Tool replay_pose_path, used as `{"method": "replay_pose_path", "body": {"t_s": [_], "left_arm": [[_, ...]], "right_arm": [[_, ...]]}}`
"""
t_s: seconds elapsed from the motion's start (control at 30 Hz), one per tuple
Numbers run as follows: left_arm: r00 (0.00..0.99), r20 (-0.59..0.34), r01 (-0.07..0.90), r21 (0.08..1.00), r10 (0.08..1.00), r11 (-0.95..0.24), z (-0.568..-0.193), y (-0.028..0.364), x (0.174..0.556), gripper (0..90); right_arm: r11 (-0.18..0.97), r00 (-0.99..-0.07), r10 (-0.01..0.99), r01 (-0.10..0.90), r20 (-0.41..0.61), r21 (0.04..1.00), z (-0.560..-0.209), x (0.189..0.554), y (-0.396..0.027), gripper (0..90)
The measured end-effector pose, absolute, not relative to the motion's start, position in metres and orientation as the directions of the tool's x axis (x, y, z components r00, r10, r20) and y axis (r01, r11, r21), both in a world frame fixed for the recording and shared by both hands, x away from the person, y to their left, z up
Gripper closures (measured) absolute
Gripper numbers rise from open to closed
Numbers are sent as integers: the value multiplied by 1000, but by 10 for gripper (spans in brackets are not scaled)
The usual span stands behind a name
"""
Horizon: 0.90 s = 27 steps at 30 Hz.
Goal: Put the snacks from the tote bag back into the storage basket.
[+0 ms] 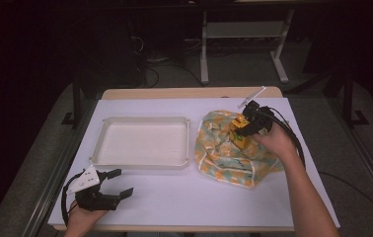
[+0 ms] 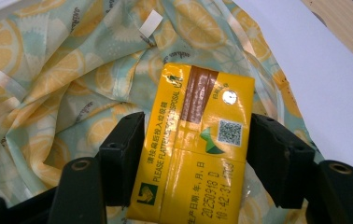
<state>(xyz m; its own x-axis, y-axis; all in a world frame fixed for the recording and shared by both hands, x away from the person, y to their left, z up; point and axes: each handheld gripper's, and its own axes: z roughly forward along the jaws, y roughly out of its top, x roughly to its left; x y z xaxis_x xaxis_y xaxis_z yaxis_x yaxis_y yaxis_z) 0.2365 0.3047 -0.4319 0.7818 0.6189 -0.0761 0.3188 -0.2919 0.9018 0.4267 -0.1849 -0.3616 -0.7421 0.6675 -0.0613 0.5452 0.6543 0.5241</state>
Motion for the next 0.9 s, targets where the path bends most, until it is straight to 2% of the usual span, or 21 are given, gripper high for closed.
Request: {"method": "replay_pose_path", "body": {"t_s": [0.23,0.9], "left_arm": [[782,-75,317,902,618,-292,-432,305,236,183],[782,-76,318,902,618,-291,-432,305,236,182]], "right_arm": [[663,-744,664,544,-69,515,-362,425,-182,428],[671,-728,678,553,-105,494,-361,424,-177,456]]}}
